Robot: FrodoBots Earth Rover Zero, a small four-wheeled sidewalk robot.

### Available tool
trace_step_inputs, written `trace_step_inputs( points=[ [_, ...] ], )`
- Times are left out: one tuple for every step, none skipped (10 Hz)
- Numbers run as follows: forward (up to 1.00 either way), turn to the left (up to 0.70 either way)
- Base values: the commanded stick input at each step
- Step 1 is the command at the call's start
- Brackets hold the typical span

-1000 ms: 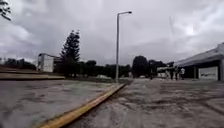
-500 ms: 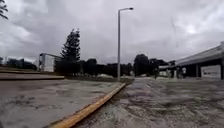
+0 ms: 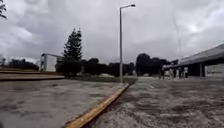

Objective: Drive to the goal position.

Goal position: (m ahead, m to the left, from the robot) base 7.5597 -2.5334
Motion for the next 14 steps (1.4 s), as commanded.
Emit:
trace_step_inputs(
  points=[
    [0.5,-0.5],
    [0.5,-0.16],
    [0.5,0.0],
    [0.5,0.0],
    [0.5,0.0],
    [0.5,0.0],
    [0.5,0.0],
    [0.5,0.0],
    [0.5,0.0],
    [0.5,0.0],
    [0.5,0.0],
    [0.5,0.0],
    [0.5,0.0],
    [0.5,0.0]
  ],
)
